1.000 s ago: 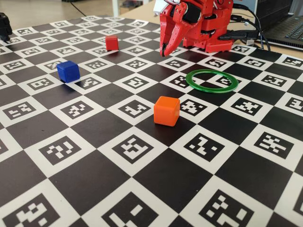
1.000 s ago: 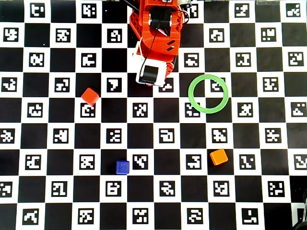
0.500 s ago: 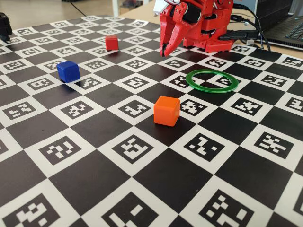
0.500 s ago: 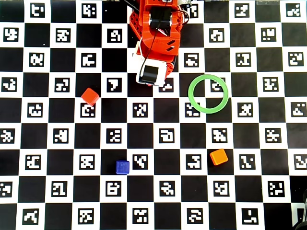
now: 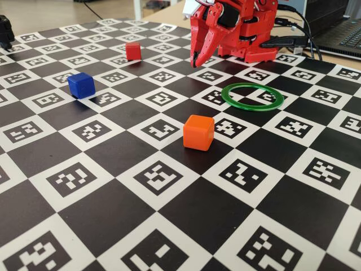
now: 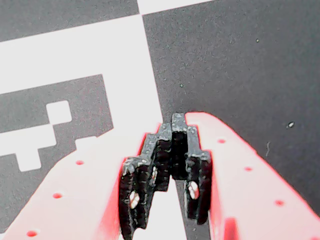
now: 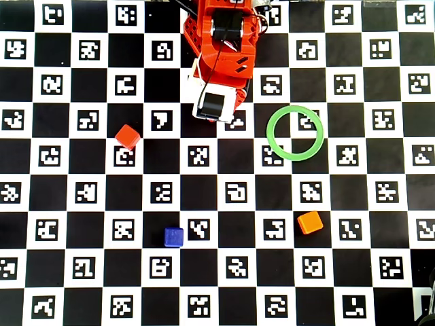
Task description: Grab the red cube then put it in the green circle then put the blue cube on top and finally the orange cube on top
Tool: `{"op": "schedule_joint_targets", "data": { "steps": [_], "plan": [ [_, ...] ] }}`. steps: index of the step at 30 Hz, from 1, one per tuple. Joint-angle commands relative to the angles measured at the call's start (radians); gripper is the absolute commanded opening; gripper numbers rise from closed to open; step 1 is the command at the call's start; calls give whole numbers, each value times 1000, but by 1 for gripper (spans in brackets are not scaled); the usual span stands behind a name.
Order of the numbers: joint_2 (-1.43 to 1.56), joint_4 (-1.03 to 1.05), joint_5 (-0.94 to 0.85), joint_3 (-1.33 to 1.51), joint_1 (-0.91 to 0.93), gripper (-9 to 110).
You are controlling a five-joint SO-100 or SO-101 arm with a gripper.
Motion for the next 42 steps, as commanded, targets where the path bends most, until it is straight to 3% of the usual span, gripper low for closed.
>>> {"op": "schedule_joint_targets", "data": {
  "steps": [1, 34, 42],
  "plan": [
    [51, 58, -6, 55, -8, -6],
    [51, 58, -8, 55, -35, -6],
    [-83, 5, 141, -77, -40, -6]
  ]
}}
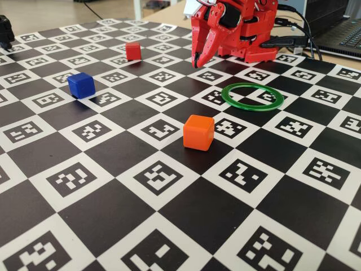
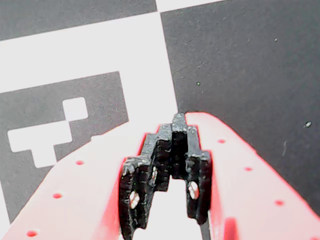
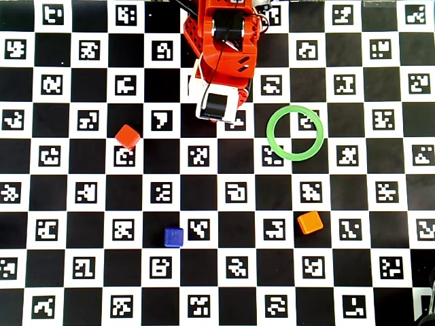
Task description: Grab the red cube then put it in the green circle then put the blue cube on top and finally the orange cube on top
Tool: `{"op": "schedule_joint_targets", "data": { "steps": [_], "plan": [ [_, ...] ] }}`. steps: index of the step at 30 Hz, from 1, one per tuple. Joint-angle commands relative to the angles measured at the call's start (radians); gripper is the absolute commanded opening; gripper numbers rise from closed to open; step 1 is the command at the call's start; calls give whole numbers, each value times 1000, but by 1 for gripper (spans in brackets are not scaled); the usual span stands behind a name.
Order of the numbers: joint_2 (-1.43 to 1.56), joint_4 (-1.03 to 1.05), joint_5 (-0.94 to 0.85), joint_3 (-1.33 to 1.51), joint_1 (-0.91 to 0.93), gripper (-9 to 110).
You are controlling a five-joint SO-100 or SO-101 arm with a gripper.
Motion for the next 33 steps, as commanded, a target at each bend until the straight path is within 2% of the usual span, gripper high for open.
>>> {"op": "schedule_joint_targets", "data": {
  "steps": [1, 8, 18, 24, 33],
  "plan": [
    [-127, 5, 127, -146, -5, -6],
    [-511, 97, 400, -684, 34, -6],
    [-882, 354, 686, -1193, 98, -4],
    [-1029, 417, 1089, -1401, 279, 11],
    [-1236, 451, 1282, -1551, 483, 18]
  ]
}}
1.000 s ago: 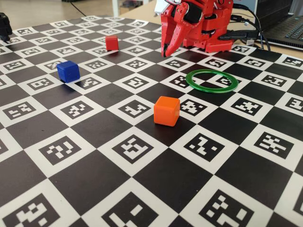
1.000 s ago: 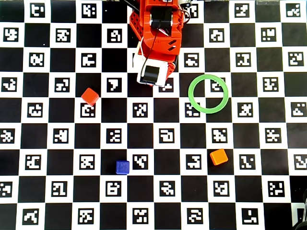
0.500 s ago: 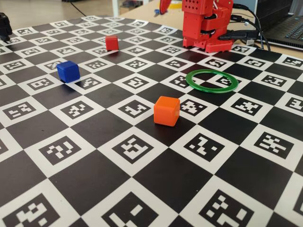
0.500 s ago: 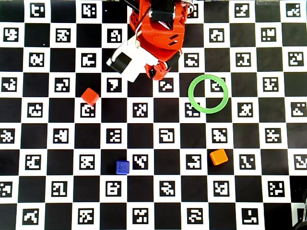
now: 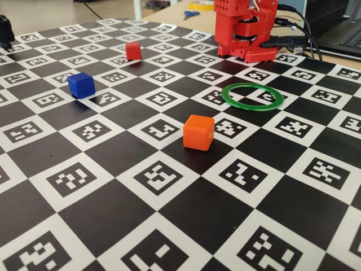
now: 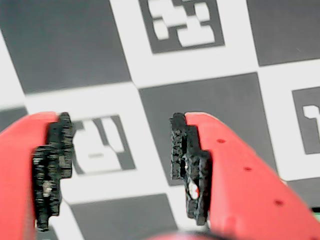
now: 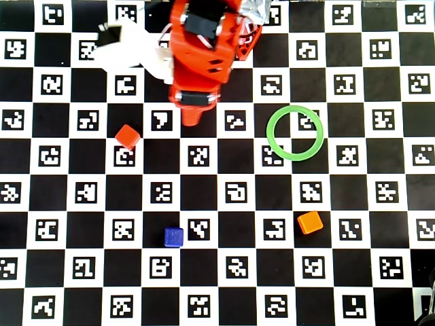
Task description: Grab the red cube then put it in the green circle then put the blue cube on top and finally the orange cube on top
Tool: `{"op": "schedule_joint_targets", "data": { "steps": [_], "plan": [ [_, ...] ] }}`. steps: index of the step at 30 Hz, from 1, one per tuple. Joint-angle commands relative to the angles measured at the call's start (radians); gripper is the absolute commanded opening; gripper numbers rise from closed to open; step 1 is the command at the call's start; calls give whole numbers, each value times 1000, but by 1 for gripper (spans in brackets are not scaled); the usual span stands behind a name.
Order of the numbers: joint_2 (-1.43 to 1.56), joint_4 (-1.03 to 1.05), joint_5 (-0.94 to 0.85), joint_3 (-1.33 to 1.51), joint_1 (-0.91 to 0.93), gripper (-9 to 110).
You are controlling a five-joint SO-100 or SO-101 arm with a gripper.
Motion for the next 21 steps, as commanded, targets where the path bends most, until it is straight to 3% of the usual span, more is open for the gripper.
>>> {"op": "schedule_joint_targets", "data": {
  "steps": [1, 21],
  "plan": [
    [-72, 34, 75, -124, 77, 20],
    [-141, -132, 104, 72, 183, 36]
  ]
}}
